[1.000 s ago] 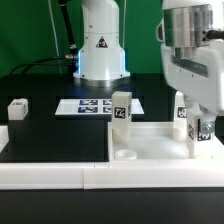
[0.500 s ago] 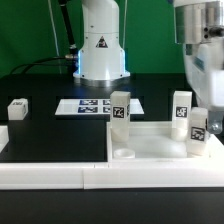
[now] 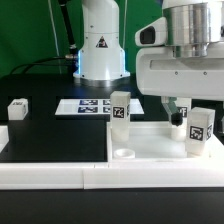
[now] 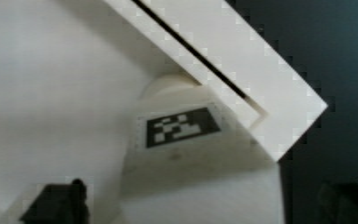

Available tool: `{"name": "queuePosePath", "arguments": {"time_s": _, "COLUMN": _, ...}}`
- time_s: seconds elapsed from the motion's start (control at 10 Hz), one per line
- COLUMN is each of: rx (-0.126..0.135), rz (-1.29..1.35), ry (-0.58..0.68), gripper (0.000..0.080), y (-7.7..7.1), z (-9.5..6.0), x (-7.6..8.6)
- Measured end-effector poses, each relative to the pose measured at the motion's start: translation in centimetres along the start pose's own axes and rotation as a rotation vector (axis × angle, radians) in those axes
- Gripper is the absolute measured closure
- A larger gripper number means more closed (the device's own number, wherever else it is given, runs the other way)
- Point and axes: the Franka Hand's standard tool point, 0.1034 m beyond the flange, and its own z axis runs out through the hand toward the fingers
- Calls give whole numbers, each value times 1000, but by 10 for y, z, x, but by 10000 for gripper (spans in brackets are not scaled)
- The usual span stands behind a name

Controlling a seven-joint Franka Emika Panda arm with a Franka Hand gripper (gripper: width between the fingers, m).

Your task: Assemble square table

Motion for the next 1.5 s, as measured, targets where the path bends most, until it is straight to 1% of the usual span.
{"name": "queuePosePath", "arguments": {"time_s": 0.1, "rx": -51, "rz": -203, "ry": -1, "gripper": 151, "y": 0, "z": 4, "x": 0}}
{"name": "queuePosePath", "arguments": {"time_s": 0.2, "rx": -45, "rz": -166, "ry": 5, "gripper": 151, "y": -3, "z": 4, "x": 1}}
{"name": "queuePosePath", "arguments": {"time_s": 0.3, "rx": -45, "rz": -166, "ry": 7, "gripper": 268, "y": -2, "z": 4, "x": 2}}
{"name": "queuePosePath", "arguments": {"time_s": 0.4, "rx": -45, "rz": -147, "ry": 7, "gripper": 268, "y": -2, "z": 5, "x": 2}}
{"name": "queuePosePath", "arguments": {"time_s": 0.5, "rx": -46, "rz": -143, "ry": 7, "gripper": 455, "y": -2, "z": 5, "x": 2}}
{"name": "queuePosePath", "arguments": {"time_s": 0.6, "rx": -46, "rz": -112, "ry": 8, "gripper": 511, "y": -2, "z": 5, "x": 1}}
{"name": "queuePosePath", "arguments": {"time_s": 0.9, "rx": -46, "rz": 107, "ry": 13, "gripper": 511, "y": -1, "z": 5, "x": 2}}
{"name": "queuePosePath", "arguments": {"time_s": 1.1, "rx": -65, "rz": 502, "ry": 16, "gripper": 511, "y": 1, "z": 5, "x": -1}}
{"name": "queuePosePath", "arguments": {"time_s": 1.3, "rx": -45, "rz": 910, "ry": 30, "gripper": 511, "y": 0, "z": 6, "x": -4}}
{"name": "queuePosePath", "arguments": {"time_s": 1.4, "rx": -23, "rz": 1061, "ry": 40, "gripper": 509, "y": 0, "z": 6, "x": -5}}
{"name": "queuePosePath", "arguments": {"time_s": 1.5, "rx": -18, "rz": 1111, "ry": 44, "gripper": 509, "y": 1, "z": 6, "x": -5}}
